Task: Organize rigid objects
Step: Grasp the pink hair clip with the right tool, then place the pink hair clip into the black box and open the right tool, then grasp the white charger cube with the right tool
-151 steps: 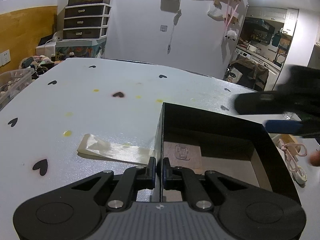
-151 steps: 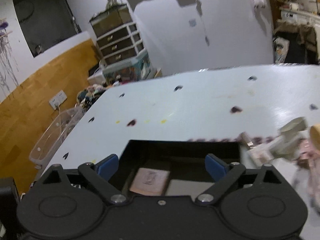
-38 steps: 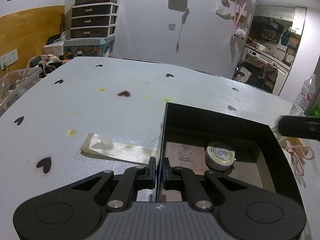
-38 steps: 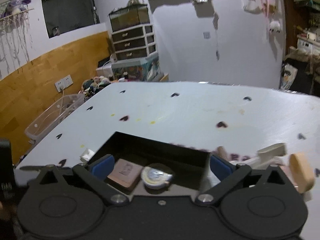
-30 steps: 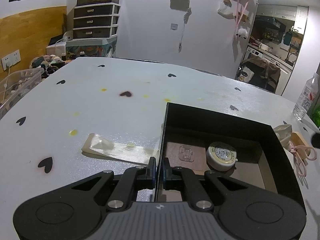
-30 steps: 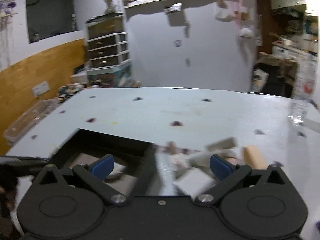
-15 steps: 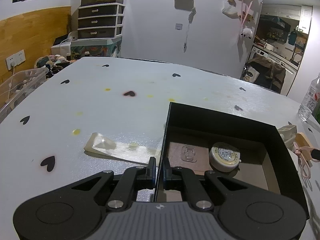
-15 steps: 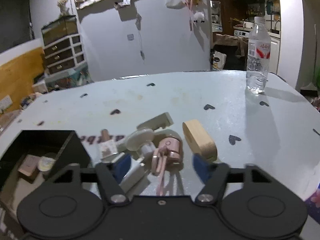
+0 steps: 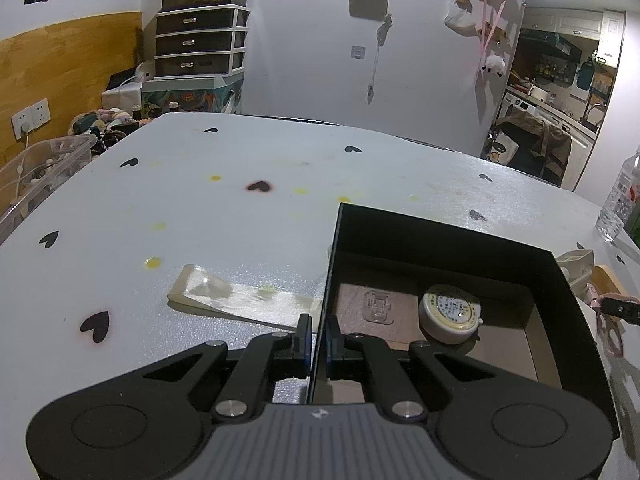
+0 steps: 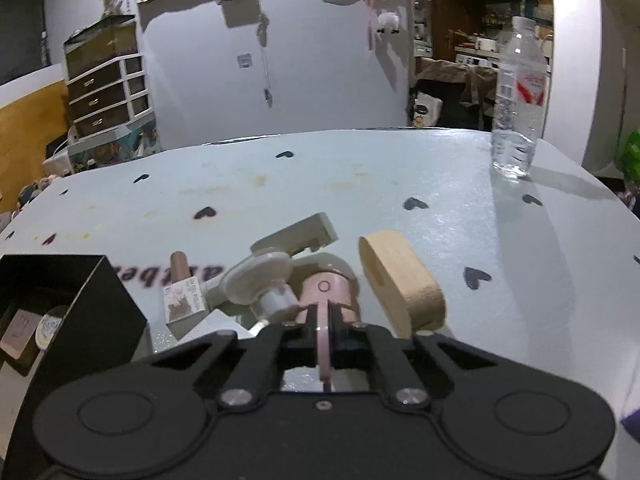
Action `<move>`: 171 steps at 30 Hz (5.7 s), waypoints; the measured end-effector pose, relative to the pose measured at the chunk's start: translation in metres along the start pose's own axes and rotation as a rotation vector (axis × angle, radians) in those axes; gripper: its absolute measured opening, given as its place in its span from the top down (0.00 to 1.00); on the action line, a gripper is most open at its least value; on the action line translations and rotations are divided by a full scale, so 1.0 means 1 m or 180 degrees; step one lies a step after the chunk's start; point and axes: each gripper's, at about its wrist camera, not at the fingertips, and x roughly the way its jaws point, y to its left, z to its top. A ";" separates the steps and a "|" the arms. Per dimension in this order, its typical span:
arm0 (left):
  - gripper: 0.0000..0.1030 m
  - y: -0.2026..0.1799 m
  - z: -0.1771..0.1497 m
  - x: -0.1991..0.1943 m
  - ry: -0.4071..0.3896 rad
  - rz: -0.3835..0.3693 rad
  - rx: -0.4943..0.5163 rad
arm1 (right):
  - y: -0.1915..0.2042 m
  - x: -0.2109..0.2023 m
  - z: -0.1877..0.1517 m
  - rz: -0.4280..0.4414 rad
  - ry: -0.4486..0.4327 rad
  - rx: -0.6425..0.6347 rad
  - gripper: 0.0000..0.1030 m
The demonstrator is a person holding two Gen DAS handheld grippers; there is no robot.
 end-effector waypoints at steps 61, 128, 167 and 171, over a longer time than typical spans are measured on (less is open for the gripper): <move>0.94 0.011 -0.003 0.002 -0.0022 -0.0178 -0.0084 | 0.153 -0.075 0.022 0.1197 0.0099 -0.0182 0.83; 0.94 0.006 -0.001 0.001 0.0033 -0.0081 -0.0078 | 0.037 -0.011 -0.015 0.0778 0.0065 -0.0864 0.10; 0.94 0.006 0.000 0.000 0.0031 -0.0092 -0.0073 | 0.069 0.004 -0.003 0.1085 0.0431 -0.1720 0.50; 0.94 0.007 0.000 -0.001 0.0028 -0.0101 -0.0073 | 0.059 -0.004 0.001 0.0964 0.0450 -0.1564 0.50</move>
